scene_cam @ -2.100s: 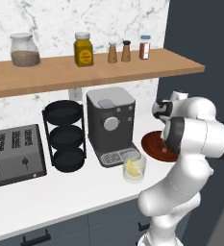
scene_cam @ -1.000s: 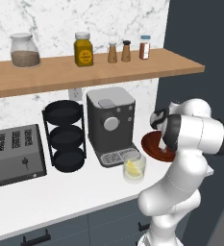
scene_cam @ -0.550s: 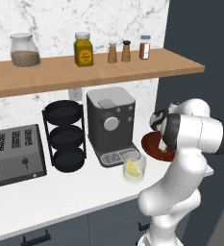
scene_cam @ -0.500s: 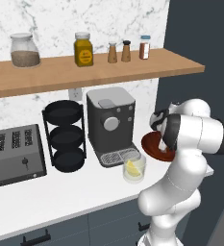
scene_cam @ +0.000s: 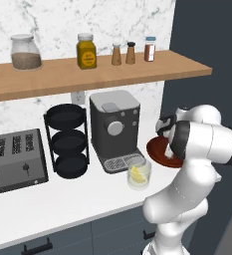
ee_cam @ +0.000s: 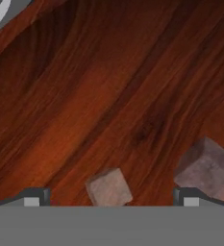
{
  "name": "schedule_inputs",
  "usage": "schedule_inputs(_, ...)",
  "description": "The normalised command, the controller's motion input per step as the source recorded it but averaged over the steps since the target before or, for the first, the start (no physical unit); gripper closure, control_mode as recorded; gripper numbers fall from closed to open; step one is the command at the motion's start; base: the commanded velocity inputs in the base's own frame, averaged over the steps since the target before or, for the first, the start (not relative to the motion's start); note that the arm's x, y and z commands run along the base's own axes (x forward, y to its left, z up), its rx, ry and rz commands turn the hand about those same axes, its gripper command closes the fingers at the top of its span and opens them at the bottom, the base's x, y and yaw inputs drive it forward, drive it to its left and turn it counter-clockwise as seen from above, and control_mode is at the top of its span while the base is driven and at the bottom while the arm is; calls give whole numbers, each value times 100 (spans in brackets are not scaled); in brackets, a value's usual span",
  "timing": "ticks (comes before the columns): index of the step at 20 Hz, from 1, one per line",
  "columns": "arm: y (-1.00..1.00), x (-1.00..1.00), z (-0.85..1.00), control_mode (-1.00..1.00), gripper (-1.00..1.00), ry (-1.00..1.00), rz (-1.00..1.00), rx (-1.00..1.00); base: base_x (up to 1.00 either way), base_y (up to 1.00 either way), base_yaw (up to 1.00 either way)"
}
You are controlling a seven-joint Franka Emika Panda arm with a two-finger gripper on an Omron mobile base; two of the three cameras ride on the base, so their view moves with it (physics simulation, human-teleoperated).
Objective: Grab a lemon wedge from the fridge and one ice cube from the ice bowl, and put them in the glass of lemonade.
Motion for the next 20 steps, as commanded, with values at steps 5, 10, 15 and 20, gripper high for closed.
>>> schedule_inputs(5,0,0,0,-100,-100,0,0,0,0,0,0)
schedule_inputs(10,0,0,-12,-100,-100,0,0,0,0,0,0)
schedule_inputs(15,0,0,-26,-100,-100,0,0,0,0,0,0)
schedule_inputs(20,0,-2,-19,-100,-100,0,0,0,0,0,0)
